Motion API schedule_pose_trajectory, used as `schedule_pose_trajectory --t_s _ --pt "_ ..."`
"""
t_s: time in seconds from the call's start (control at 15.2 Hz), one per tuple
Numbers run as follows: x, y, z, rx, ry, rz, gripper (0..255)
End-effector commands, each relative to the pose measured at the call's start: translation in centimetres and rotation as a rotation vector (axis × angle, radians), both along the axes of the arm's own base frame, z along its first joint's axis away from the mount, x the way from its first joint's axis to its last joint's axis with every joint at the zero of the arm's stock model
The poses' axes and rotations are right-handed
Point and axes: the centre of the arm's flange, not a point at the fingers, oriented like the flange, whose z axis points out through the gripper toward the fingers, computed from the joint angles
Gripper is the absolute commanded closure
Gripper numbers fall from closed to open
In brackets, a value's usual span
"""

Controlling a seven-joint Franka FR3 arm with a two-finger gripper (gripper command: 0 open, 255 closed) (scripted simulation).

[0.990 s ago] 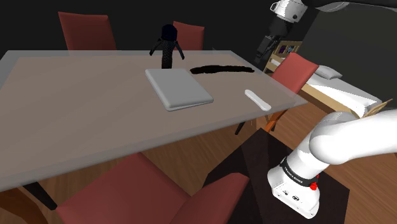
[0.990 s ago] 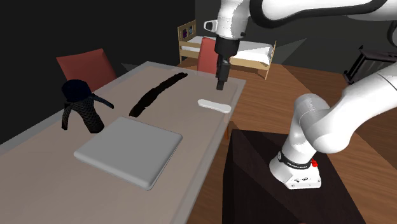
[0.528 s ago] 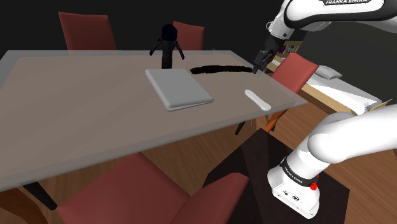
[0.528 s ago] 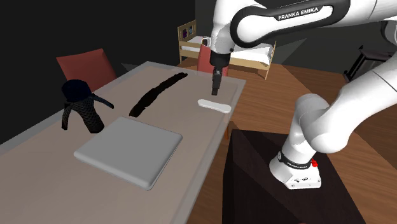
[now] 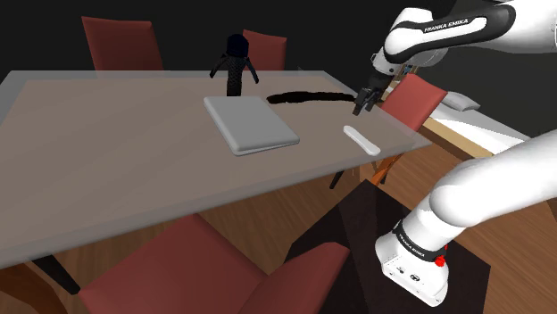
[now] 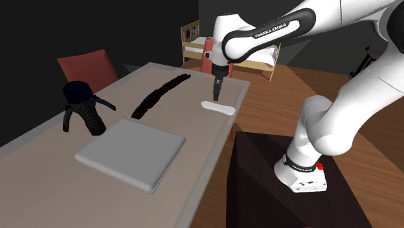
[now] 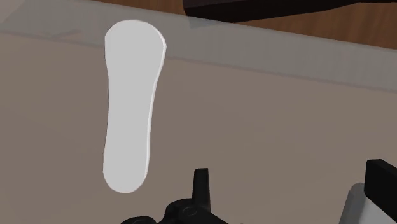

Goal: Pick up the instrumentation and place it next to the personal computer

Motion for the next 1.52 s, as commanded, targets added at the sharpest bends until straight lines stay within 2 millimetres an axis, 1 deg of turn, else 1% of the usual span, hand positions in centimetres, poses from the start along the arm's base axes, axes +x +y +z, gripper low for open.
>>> schedule_pose_trajectory --t_s 0.0,0.4,0.79,0.86,1.25,1.32,1.45 --pt "0.1 -1.9 -1.8 -0.001 0.008 -0.019 0" --pt "0.5 -7.5 -7.3 -0.002 0.033 -0.075 0" --pt "0.4 -13.2 -12.8 -0.002 0.058 -0.132 0" --pt "0.4 -13.4 -13.1 -0.002 0.059 -0.135 0" --pt "0.4 -13.4 -16.3 -0.002 0.059 -0.135 0" --pt "0.4 -13.3 -17.1 -0.002 0.059 -0.135 0" --pt "0.4 -13.3 -17.1 -0.003 0.059 -0.135 0"
